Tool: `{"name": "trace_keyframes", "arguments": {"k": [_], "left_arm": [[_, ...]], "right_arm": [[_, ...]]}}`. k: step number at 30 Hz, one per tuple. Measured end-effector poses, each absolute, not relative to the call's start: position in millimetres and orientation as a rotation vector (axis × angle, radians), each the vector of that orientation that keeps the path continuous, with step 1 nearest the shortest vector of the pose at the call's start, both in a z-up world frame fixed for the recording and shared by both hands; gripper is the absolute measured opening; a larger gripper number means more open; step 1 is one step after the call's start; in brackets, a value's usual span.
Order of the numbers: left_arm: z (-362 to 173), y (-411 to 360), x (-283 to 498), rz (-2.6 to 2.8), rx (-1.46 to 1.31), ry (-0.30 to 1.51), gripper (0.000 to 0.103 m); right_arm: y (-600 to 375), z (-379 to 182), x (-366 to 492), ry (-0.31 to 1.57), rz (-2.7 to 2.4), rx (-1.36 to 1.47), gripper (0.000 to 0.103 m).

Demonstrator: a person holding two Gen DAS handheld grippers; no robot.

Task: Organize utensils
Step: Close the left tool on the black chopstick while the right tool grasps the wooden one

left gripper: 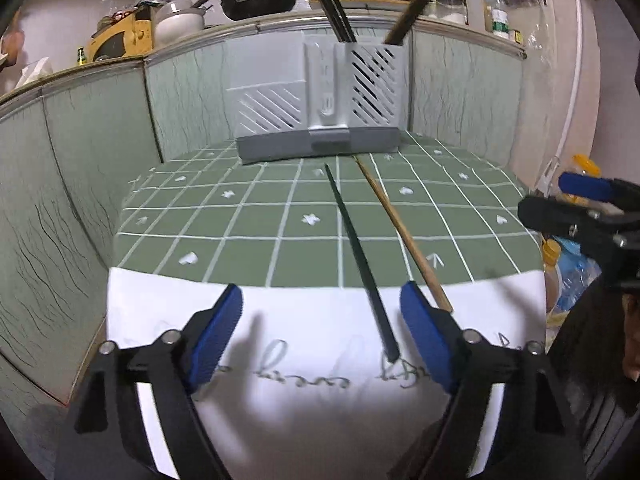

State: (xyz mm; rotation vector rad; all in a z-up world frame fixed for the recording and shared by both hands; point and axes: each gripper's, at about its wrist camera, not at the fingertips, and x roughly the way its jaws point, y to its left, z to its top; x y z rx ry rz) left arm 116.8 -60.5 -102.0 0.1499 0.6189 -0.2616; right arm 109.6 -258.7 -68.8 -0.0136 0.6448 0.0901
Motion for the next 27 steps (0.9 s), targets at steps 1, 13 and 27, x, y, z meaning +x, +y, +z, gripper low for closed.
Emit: {"name": "trace_keyframes", "arguments": {"k": [1, 13, 27], "left_arm": [[-104.3, -63.8, 116.0, -0.260, 0.160, 0.618, 0.074], [-118.3, -76.4, 115.0, -0.206, 0.215, 0.606, 0.020], [-111.5, -49.3, 122.7, -0.169, 0.153, 0.628, 0.008]], "right_arm": [[-259.5, -69.5, 109.3, 0.646, 0.089, -0.012, 0.095], [-262.2, -78.6, 107.2, 0.663, 0.080, 0.002, 0.095], [-253.8, -83.8, 108.5, 0.669, 0.089, 0.001, 0.095]]}}
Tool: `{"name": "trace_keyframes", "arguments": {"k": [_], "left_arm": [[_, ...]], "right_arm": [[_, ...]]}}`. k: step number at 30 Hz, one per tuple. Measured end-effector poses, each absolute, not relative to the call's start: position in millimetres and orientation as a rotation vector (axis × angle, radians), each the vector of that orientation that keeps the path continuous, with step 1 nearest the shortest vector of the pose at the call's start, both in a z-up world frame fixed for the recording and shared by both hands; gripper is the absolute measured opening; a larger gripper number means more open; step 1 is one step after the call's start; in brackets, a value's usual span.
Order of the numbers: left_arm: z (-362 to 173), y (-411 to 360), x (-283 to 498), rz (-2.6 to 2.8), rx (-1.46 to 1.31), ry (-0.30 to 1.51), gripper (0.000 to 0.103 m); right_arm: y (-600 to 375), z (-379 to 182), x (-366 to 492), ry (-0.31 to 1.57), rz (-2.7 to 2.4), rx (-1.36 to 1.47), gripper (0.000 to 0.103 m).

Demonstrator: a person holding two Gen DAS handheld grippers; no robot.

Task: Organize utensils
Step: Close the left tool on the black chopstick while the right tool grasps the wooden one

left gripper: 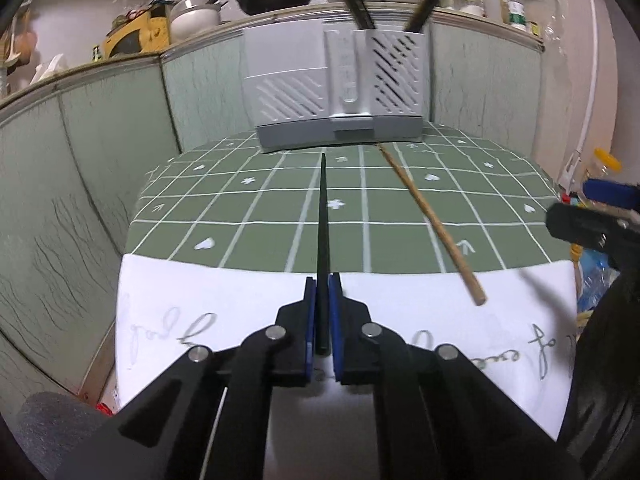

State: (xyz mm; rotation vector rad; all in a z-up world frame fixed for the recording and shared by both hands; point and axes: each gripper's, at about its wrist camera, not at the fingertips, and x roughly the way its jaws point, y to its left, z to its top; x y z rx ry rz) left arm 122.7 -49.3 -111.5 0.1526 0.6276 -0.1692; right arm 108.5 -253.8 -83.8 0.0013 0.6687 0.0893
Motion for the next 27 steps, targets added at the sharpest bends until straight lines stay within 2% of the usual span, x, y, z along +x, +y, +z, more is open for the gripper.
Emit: {"name": "trace_keyframes", "arguments": {"k": [19, 21, 24, 26, 27], "left_arm": [[-99.1, 19.9, 135.1, -0.094, 0.069, 0.653, 0.008], [-99.9, 24.3, 136.3, -0.089, 0.060, 0.658, 0.008], [-101.3, 27.7, 137.3, -0.086, 0.051, 0.664, 0.008], [-102.2, 28.5, 137.7, -0.087, 0.047, 0.666, 0.008], [-102.4, 28.5, 138.1, -0.089, 0.044, 0.666, 0.008]], "right_arm": [[-190.4, -108.7, 124.9, 0.690, 0.120, -0.014, 0.092], [-183.5, -112.8, 128.1, 0.693, 0.109, -0.018, 0.085], [-178.3, -118.7, 131.5, 0.700, 0.085, -0.012, 0.065], [-176.1, -121.8, 131.7, 0.703, 0.071, -0.009, 0.040], [-175.8, -123.1, 131.3, 0.700, 0.060, -0.009, 0.033]]}}
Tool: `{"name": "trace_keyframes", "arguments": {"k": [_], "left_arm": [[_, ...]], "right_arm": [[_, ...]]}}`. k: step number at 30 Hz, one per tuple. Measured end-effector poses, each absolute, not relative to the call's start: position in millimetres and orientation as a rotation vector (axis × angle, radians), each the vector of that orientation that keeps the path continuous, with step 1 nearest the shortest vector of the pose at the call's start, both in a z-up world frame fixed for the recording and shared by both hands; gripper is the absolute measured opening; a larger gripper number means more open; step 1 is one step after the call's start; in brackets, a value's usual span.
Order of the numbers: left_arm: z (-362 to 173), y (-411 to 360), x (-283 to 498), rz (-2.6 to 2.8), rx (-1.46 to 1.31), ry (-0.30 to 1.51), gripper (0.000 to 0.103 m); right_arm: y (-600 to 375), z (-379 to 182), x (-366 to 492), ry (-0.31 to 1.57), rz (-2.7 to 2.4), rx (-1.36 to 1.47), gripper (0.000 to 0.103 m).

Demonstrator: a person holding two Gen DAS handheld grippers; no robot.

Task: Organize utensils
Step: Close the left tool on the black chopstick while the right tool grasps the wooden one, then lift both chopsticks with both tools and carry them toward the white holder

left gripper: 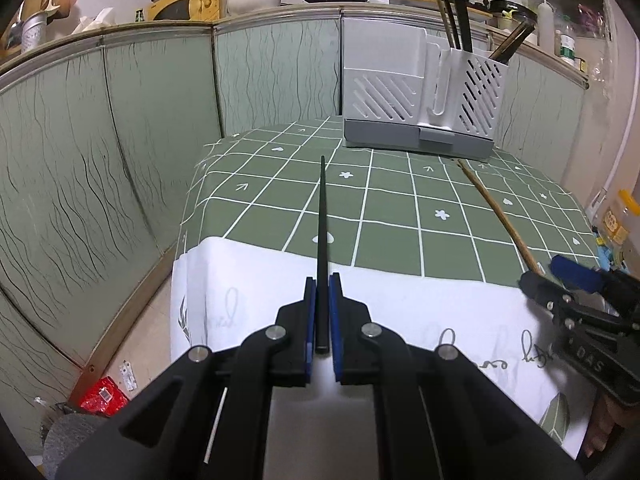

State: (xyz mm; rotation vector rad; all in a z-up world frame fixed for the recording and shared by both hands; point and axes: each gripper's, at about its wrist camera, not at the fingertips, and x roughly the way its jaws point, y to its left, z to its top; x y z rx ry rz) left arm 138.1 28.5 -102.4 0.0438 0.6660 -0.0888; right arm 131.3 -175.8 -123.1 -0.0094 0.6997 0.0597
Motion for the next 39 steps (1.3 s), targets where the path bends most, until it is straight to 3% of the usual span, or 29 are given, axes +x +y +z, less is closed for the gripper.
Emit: {"name": "trace_keyframes", "arguments": {"k": [2, 4, 18, 39], "left_arm": [[-102.8, 28.4, 138.0, -0.091, 0.040, 0.667, 0.008], [-102.9, 27.0, 139.0, -0.094, 0.040, 0.668, 0.008], [-81.1, 9.2, 131.4, -0.129, 0.052, 0.648, 0.008], [39.1, 8.2, 139.7, -0.181, 0.063, 0.510, 0.008]], "right_arm": [[-176.3, -124.2, 129.1, 0.690, 0.043, -0.009, 0.009], [-177.5, -124.9, 127.8, 0.684, 0.023, -0.013, 0.006], [-208.9, -100.1, 119.9, 0.679, 0.005, 0.020, 0.006], [-238.9, 18.6, 127.1, 0.546, 0.070, 0.042, 0.006]]}}
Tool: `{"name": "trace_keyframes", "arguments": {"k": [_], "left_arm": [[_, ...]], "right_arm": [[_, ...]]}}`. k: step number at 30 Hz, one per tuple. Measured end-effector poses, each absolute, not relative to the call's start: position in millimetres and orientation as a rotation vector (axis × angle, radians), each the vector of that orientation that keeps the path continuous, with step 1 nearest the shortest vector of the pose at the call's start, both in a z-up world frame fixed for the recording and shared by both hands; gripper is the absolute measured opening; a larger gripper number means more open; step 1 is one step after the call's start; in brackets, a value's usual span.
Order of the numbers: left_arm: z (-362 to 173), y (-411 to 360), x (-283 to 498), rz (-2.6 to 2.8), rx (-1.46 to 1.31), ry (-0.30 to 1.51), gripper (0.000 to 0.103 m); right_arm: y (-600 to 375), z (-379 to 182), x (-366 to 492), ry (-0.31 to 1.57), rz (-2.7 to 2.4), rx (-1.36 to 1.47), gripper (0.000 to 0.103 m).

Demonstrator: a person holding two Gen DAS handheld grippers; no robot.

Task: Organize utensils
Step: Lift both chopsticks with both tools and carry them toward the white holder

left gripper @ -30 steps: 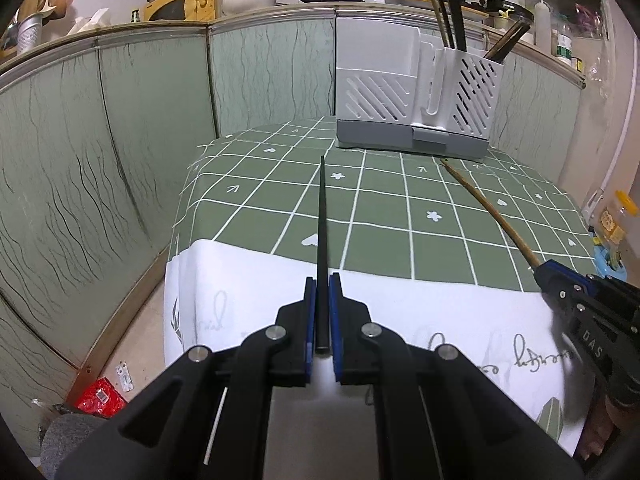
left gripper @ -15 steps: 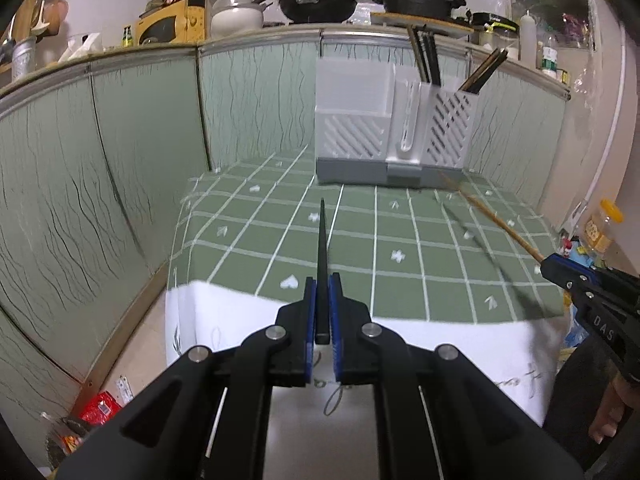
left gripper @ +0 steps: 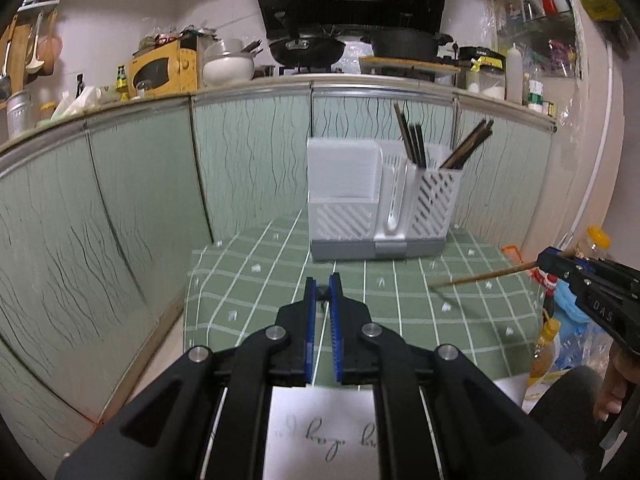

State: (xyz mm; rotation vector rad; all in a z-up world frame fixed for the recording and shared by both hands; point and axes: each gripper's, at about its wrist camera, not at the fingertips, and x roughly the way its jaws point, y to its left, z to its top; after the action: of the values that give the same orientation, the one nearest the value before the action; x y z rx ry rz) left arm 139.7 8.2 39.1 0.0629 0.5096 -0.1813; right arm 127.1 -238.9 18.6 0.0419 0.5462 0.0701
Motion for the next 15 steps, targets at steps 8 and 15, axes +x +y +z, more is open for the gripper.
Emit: {"name": "trace_keyframes", "arguments": {"k": [8, 15], "left_arm": [[87.5, 2.0, 161.7, -0.244, 0.065, 0.470, 0.008], [130.1, -11.7, 188.1, -0.382, 0.053, 0.449, 0.008]], "right_arm": [[-255.2, 68.3, 144.8, 0.503, 0.106, 0.053, 0.006], [-277.1, 114.5, 166.0, 0.497, 0.152, 0.072, 0.006]]}}
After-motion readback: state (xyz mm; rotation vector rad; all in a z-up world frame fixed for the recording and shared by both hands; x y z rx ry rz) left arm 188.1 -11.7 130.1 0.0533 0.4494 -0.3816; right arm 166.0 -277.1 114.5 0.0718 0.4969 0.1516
